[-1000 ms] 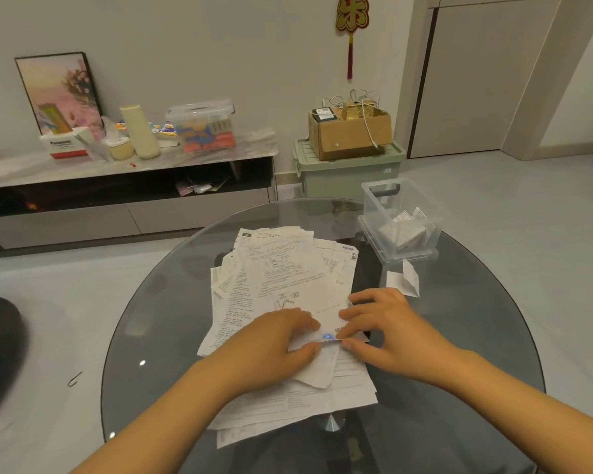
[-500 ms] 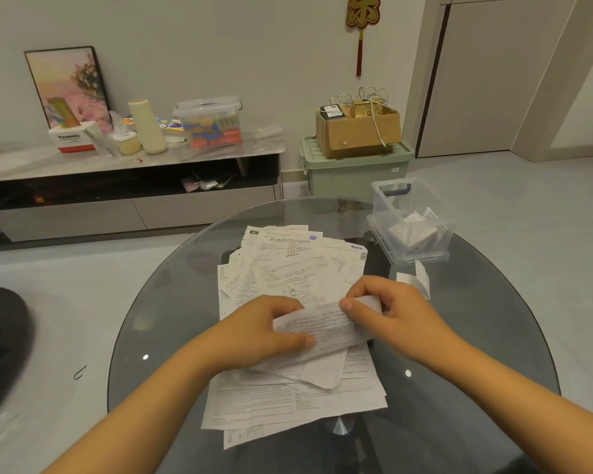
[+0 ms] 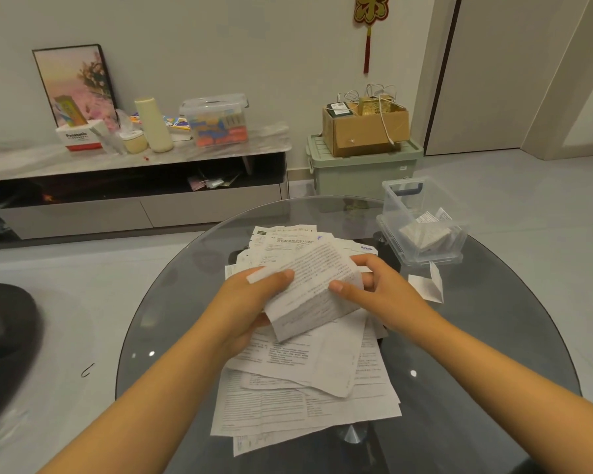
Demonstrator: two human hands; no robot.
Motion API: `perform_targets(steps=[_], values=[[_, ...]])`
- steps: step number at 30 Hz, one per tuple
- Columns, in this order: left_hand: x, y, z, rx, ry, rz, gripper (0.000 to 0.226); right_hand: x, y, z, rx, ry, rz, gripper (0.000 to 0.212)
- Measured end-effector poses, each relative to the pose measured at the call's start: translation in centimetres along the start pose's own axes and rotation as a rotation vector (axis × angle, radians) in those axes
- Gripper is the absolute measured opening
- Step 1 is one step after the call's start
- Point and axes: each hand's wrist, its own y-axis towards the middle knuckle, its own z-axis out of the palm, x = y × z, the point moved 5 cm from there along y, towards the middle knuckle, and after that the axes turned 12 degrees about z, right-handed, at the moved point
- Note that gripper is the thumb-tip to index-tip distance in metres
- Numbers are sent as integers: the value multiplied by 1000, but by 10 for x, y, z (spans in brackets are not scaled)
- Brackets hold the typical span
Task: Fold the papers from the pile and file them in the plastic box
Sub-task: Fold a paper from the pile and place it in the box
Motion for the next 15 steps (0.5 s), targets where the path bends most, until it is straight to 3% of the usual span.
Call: perform_targets(steps=[4,6,12,15], values=[[-2,3,-7,-82,29,83,27,-9,12,5,-71,-95,11,36],[0,3,-9,-89,156,116,41,-12,16,7,-117,-153,7,42],[15,6,2,83,752,210,116,-16,15,12,-182,-389,-44,87],[25,6,5,154,927,241,129,-20,17,14,-176,-525,-65,72]])
